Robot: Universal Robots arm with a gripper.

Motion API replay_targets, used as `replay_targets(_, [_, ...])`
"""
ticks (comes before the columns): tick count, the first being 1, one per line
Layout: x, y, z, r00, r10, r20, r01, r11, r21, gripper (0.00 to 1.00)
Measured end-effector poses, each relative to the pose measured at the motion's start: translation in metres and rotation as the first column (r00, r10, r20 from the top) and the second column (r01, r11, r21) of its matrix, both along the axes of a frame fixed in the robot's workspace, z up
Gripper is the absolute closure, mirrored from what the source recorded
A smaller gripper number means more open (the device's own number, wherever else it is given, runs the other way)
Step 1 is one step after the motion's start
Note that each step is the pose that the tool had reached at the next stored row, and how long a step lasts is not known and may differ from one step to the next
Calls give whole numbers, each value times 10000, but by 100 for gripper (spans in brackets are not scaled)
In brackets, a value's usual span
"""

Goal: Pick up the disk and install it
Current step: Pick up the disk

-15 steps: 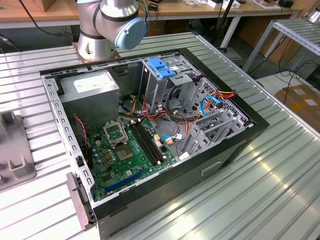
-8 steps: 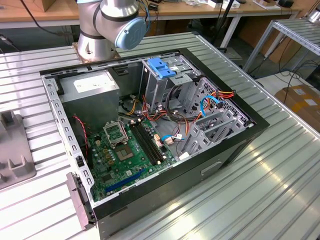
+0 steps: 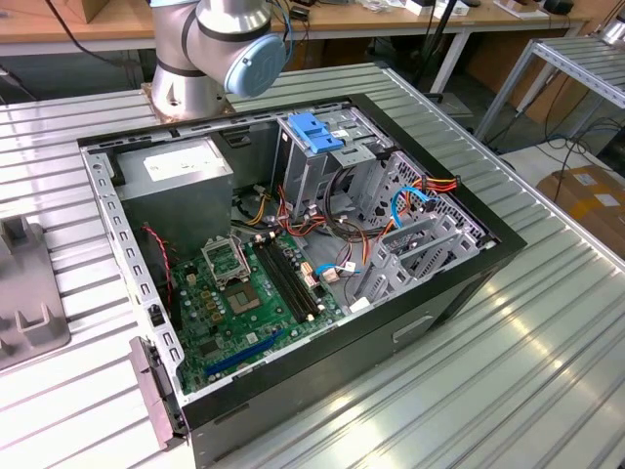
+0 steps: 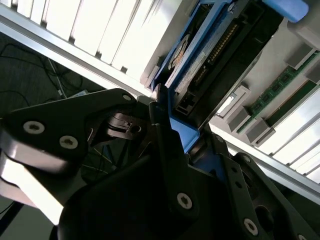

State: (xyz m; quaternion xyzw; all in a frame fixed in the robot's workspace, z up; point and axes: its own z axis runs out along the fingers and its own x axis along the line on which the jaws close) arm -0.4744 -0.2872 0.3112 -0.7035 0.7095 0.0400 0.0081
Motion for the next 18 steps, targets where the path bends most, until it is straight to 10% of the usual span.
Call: replay_targets(18, [0,0,285,10000,-1,1,1,9998,199,63])
